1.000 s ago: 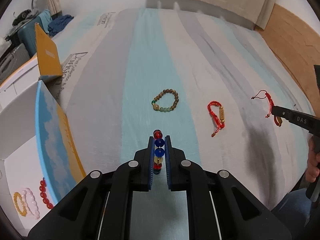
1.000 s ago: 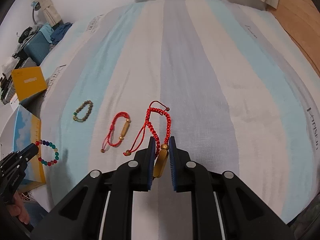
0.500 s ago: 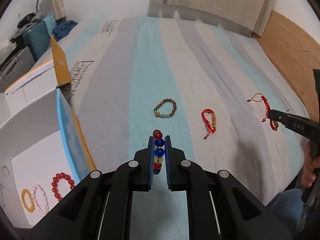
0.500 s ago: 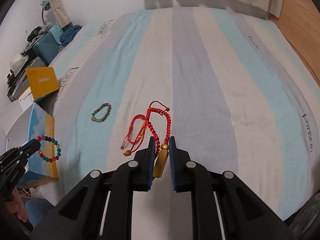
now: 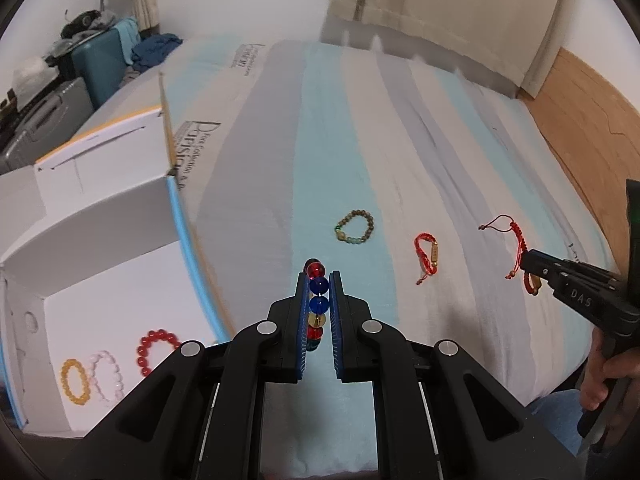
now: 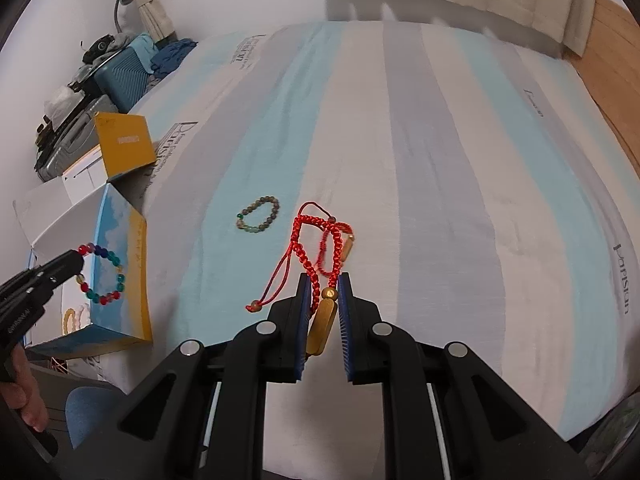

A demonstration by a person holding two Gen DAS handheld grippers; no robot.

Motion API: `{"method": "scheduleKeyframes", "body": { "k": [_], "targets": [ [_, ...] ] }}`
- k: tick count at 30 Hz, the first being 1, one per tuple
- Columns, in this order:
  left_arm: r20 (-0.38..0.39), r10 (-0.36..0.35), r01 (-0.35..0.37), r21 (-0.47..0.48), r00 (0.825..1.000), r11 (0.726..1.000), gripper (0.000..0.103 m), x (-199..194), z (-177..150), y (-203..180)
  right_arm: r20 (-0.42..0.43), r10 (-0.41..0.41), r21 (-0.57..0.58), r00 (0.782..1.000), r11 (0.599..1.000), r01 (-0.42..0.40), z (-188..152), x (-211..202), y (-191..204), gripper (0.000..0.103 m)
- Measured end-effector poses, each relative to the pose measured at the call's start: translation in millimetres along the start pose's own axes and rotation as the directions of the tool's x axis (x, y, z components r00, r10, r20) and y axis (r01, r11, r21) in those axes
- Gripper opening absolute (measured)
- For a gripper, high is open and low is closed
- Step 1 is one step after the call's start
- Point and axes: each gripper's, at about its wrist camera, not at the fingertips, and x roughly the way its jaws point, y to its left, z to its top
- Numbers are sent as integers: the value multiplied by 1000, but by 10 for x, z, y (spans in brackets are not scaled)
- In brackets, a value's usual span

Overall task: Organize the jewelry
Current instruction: 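Lift both bracelets and carry them toward the white box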

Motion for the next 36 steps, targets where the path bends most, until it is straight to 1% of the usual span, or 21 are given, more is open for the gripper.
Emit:
{"method": "scheduleKeyframes", "body": {
  "k": [9, 16, 19, 28, 36],
  "targets": [
    [14, 27, -26, -29, 1000, 999, 9, -209, -87, 292, 2, 13, -32, 1000, 999, -13, 31, -41, 256, 13],
    [35, 49, -46, -65, 998, 997, 9, -400, -167, 529, 3, 32, -70, 999, 997, -31, 77, -41, 564, 13],
    [44, 61, -57, -74, 997, 996, 9, -477, -171, 633, 5, 47, -95, 999, 994, -46, 93, -38, 753, 13],
    [64, 110, -100, -140, 992, 985, 9, -732, -235, 1113, 3, 106, -185, 994, 977, -104, 105, -21, 1446, 13],
    [45, 150, -138, -200, 988, 970, 9, -774, -398, 1568, -12, 159, -261, 987, 953, -156, 91, 14, 2049, 13]
  ]
}}
